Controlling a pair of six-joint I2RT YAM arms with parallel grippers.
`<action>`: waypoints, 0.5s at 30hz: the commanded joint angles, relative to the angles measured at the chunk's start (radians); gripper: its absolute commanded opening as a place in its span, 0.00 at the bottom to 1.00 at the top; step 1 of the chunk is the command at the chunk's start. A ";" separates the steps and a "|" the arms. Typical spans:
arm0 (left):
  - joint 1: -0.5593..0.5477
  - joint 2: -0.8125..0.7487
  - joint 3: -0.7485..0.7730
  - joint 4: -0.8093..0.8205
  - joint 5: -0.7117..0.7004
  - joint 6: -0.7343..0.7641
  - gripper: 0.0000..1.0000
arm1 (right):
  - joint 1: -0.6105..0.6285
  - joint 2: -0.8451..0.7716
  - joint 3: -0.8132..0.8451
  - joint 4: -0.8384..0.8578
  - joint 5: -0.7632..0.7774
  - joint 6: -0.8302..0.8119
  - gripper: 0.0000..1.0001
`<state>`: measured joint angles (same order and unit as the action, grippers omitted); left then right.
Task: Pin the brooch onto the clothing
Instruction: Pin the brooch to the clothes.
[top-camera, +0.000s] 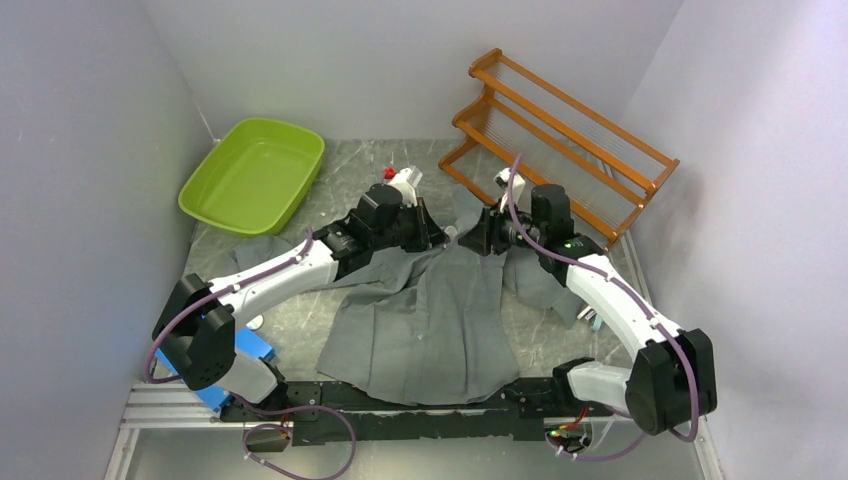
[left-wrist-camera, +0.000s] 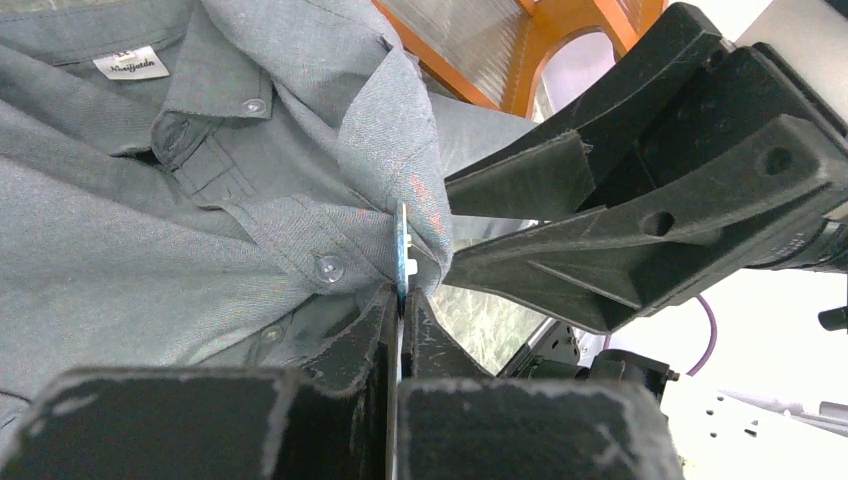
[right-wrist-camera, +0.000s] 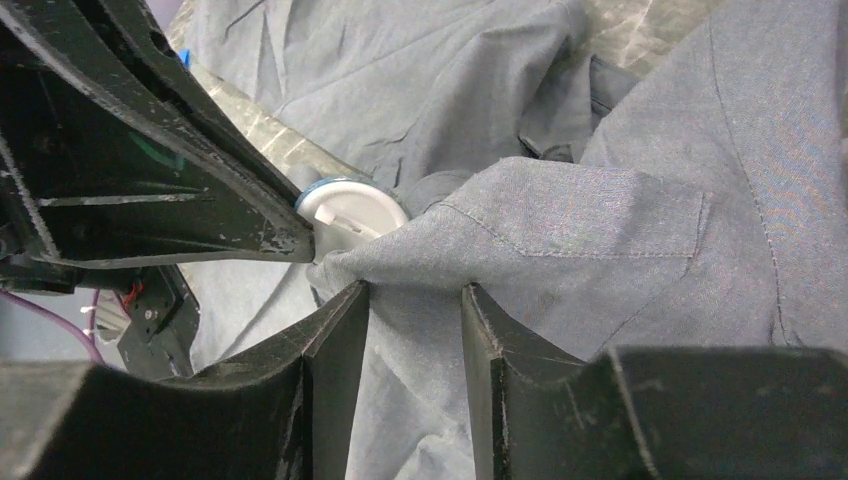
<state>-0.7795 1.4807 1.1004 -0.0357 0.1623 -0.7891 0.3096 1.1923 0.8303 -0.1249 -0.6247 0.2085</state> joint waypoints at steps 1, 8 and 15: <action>0.002 -0.030 0.055 0.028 0.048 -0.020 0.03 | 0.017 0.016 0.038 0.043 0.033 -0.026 0.41; 0.007 -0.033 0.060 0.029 0.080 -0.022 0.03 | 0.046 0.042 0.059 -0.007 0.119 -0.041 0.31; 0.009 -0.053 0.045 0.076 0.099 -0.032 0.03 | 0.077 0.081 0.088 -0.078 0.225 -0.049 0.21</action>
<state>-0.7696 1.4807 1.1099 -0.0277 0.2100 -0.8028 0.3714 1.2552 0.8680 -0.1753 -0.4866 0.1787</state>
